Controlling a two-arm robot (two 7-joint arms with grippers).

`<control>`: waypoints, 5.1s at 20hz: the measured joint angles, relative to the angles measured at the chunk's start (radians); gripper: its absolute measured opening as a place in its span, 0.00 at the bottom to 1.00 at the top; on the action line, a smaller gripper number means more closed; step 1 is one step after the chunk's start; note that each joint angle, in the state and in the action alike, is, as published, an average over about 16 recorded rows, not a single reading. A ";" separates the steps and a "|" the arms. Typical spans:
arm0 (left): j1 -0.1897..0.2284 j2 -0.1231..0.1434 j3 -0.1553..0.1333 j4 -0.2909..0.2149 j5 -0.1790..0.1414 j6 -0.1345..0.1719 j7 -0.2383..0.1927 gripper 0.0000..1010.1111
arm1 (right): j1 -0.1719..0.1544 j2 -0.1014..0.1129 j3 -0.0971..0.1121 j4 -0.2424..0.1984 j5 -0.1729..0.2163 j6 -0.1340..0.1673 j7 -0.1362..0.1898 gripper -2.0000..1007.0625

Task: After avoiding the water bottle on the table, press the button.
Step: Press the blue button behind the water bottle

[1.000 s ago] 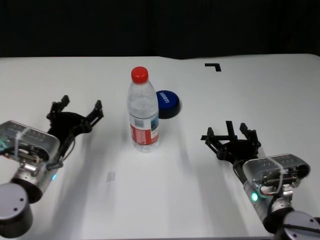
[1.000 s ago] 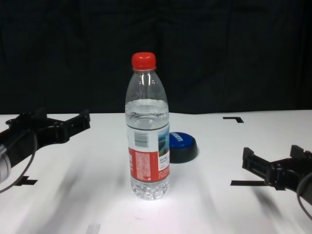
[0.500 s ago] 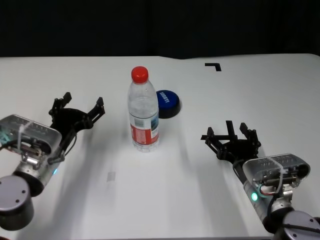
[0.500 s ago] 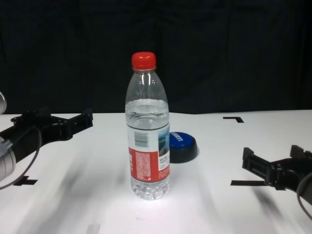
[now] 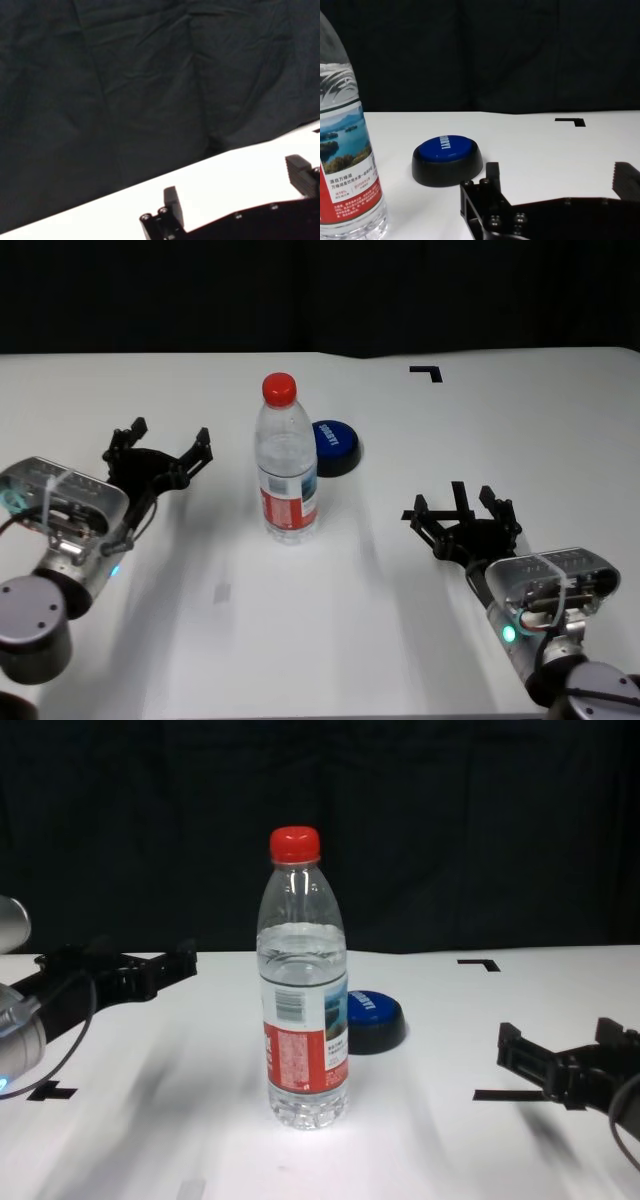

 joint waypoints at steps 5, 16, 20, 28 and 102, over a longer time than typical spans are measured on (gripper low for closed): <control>-0.022 -0.001 0.008 0.023 0.000 -0.003 -0.003 0.99 | 0.000 0.000 0.000 0.000 0.000 0.000 0.000 1.00; -0.062 -0.005 0.020 0.065 0.001 0.001 -0.004 0.99 | 0.000 0.000 0.000 0.000 0.000 0.000 0.000 1.00; -0.074 -0.007 0.024 0.080 0.002 0.003 -0.004 0.99 | 0.000 0.000 0.000 0.000 0.000 0.000 0.000 1.00; -0.102 -0.011 0.032 0.114 0.003 0.000 -0.007 0.99 | 0.000 0.000 0.000 0.000 0.000 0.000 0.000 1.00; -0.376 -0.087 0.115 0.471 0.030 -0.053 -0.022 0.99 | 0.000 0.000 0.000 0.000 0.000 0.000 0.000 1.00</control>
